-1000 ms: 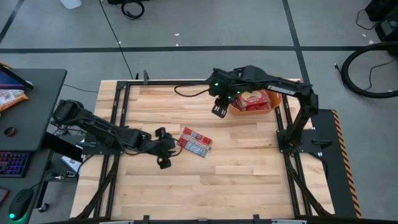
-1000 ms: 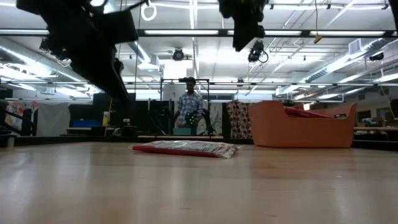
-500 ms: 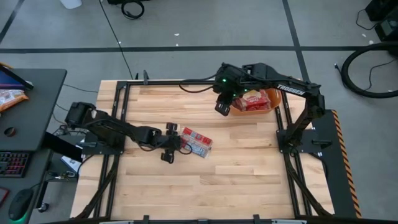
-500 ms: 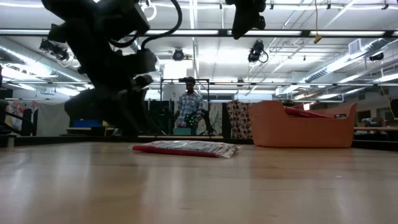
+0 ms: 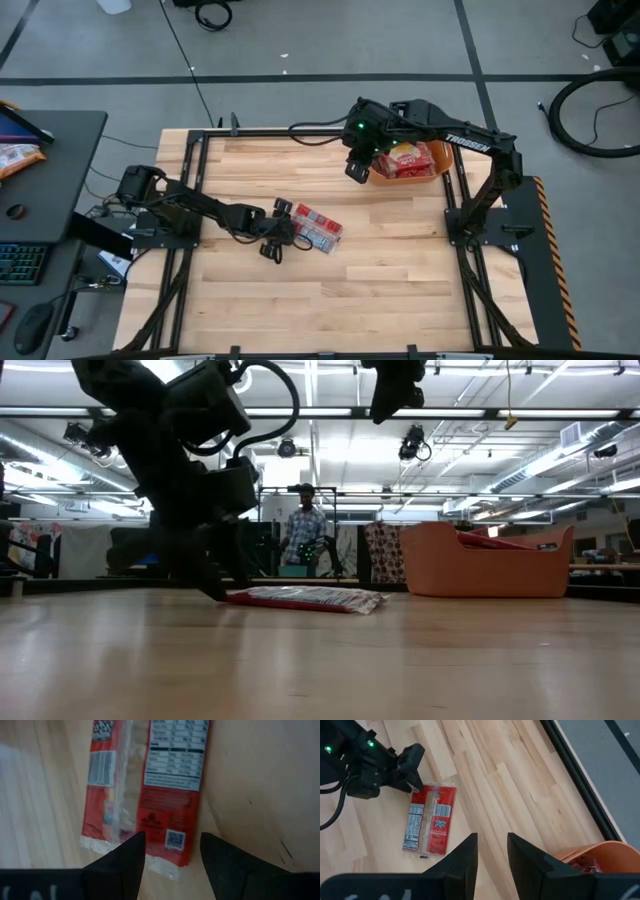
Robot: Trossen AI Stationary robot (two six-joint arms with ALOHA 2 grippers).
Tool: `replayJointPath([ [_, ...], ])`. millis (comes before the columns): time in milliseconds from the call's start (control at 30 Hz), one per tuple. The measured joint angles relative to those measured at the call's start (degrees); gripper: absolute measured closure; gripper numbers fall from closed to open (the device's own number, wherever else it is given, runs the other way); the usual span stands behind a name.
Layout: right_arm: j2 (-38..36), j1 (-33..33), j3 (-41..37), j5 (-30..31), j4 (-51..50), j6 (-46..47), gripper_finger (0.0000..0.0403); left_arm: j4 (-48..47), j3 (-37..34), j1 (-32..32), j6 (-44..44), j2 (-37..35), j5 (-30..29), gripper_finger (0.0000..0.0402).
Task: Sort popcorn bags into baskets
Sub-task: Put the red popcorn bag into the orange bin
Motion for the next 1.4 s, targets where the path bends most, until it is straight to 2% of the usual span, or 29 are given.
replayJointPath([
  [267, 0.0, 0.0, 0.0, -1.0, 0.8, 0.3, 0.0293, -0.1, 0.0, 0.6, 0.6, -0.1, 0.2, 0.0226],
  [467, 0.0, 0.2, 0.0, -1.5, 1.1, 0.4, 0.0293, -0.4, 0.2, 3.0, 0.6, 1.1, 6.1, 0.0257],
  [700, 0.0, 0.4, 0.0, -3.0, 1.1, 0.5, 0.0293, 0.1, 0.3, 3.2, 0.6, 3.9, 7.3, 0.0308],
  [900, 0.0, 0.4, 0.0, -3.0, 1.1, -0.3, 0.0293, -0.9, 0.7, 1.9, -2.0, 3.7, 7.2, 0.0391],
  [1033, 0.0, 0.7, -2.2, -3.1, 1.2, -3.9, 0.0293, -2.1, 1.9, 1.3, -4.8, 2.4, 6.0, 0.0394],
  [1233, 0.1, 2.5, -9.3, -10.6, 5.7, -4.6, 0.0292, -5.3, 4.9, 1.5, -9.0, -0.7, 6.2, 0.0398],
  [1400, 0.0, 6.4, -16.5, -11.7, 9.1, -6.6, 0.0292, -5.5, 6.3, 1.5, -11.5, -1.5, 8.9, 0.0399],
])
